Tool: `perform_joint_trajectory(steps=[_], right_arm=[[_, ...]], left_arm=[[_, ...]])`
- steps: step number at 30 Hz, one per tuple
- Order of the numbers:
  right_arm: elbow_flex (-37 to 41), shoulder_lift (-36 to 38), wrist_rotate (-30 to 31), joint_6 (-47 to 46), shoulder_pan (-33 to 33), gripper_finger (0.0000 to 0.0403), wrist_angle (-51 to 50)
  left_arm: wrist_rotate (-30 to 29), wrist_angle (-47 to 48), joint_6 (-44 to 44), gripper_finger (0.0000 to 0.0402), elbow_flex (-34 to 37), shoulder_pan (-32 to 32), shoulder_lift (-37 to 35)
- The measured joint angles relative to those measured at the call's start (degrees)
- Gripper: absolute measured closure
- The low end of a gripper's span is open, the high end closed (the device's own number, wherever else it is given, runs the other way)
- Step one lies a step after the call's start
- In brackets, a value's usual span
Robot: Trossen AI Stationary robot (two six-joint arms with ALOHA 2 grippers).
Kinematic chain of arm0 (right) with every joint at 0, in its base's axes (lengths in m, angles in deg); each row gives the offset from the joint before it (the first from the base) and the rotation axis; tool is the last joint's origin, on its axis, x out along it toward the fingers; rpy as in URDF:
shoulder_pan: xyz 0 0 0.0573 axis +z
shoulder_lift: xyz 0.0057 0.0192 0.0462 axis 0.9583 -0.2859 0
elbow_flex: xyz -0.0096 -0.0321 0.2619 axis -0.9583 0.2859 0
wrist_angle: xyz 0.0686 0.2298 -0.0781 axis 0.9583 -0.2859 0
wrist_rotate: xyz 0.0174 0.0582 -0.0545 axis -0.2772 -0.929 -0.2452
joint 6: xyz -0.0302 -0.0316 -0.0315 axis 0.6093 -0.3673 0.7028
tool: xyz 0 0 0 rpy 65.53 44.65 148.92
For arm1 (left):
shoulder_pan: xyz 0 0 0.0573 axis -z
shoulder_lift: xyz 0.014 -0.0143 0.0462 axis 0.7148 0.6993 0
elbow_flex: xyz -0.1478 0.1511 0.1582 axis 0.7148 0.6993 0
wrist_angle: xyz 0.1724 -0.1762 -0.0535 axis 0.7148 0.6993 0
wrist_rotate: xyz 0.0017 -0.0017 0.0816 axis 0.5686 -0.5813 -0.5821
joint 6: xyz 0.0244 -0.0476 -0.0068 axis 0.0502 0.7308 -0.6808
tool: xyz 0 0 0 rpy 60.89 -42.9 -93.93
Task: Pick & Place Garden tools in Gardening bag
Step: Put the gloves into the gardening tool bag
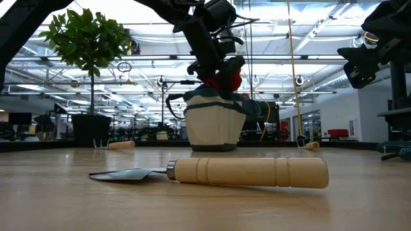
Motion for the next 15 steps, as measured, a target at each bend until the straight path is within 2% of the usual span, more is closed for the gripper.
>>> perform_joint_trajectory(steps=[7, 15], right_arm=[[0.0, 0.0, 0.0, 0.0, 0.0, 0.0188, 0.0], [0.0, 0.0, 0.0, 0.0, 0.0, 0.0188, 0.0]], left_arm=[[-0.1, -0.1, -0.1, 0.0125, 0.0, 0.0, -1.9], [-1.3, -0.4, -0.3, 0.0119, 0.0, -0.3, -2.9]])
